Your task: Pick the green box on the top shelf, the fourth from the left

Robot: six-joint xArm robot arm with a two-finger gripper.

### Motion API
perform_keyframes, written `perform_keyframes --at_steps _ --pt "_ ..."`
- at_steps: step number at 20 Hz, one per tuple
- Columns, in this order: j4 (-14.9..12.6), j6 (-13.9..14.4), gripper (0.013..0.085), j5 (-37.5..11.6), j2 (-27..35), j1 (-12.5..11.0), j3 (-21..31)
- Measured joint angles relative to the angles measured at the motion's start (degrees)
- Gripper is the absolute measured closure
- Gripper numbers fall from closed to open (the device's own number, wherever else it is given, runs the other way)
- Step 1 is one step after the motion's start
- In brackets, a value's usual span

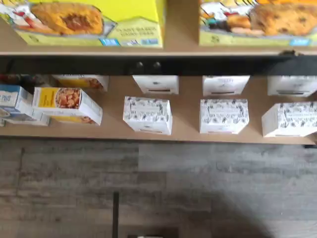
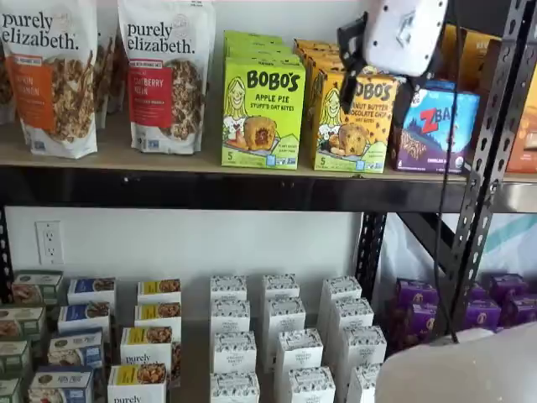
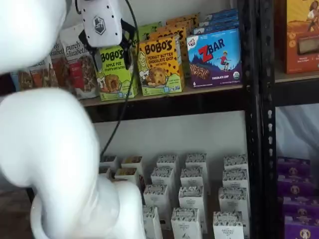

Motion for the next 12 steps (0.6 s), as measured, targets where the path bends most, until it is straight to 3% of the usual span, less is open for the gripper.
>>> perform_keyframes --at_steps 3,12 --pt "-1.7 3.8 0.0130 -2.6 2.9 4.3 -1.8" --pt "-3.5 10.1 0.0130 -7.0 11.6 11.1 -7.5"
